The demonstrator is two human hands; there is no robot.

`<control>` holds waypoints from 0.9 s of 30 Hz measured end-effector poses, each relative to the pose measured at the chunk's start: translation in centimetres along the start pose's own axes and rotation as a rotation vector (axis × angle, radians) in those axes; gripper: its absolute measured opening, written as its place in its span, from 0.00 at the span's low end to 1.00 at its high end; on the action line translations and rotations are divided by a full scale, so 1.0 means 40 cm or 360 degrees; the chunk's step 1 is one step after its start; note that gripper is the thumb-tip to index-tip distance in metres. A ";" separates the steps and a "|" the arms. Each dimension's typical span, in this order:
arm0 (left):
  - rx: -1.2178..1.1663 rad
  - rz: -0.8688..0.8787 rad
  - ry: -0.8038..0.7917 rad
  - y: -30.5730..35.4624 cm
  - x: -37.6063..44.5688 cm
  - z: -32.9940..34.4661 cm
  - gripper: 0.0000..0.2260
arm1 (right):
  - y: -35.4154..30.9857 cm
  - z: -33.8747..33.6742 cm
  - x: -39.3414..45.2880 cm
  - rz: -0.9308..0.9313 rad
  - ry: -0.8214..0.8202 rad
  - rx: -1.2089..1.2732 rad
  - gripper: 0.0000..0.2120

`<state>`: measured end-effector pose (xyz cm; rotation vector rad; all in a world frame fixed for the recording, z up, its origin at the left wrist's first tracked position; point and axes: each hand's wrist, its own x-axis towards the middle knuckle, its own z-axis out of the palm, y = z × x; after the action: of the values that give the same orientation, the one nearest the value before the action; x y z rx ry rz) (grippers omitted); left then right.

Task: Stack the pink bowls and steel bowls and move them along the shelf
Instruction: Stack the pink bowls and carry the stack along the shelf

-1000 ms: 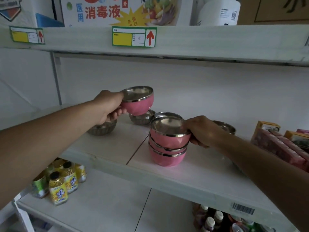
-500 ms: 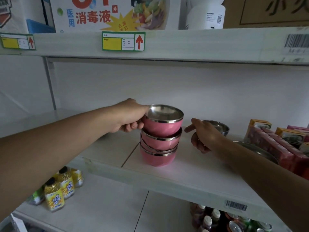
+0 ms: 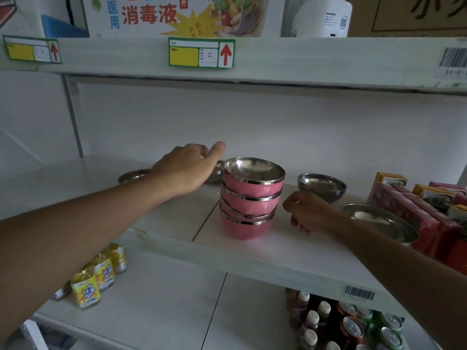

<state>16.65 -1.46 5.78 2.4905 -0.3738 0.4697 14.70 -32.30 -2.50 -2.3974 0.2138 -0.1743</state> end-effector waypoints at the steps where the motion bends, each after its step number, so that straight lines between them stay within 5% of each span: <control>1: 0.0185 0.0044 0.0133 -0.037 -0.004 0.006 0.32 | 0.008 0.005 -0.007 -0.0046 0.0018 -0.0151 0.07; 3: 0.0417 0.0066 0.0194 -0.117 -0.014 0.032 0.24 | 0.019 0.016 -0.034 -0.0148 0.0026 -0.0445 0.11; 10: 0.0355 0.0146 -0.0508 -0.233 -0.104 0.116 0.27 | 0.017 0.056 -0.103 -0.0285 0.0008 -0.0703 0.24; 27: 0.0572 -0.0135 -0.0542 -0.024 -0.391 0.057 0.40 | 0.035 -0.001 -0.298 -0.0500 -0.0127 -0.0733 0.28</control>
<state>3.51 0.48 -2.83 2.9308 -0.3355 0.0773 2.88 -30.95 -4.21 -2.8812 -0.1841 -0.1890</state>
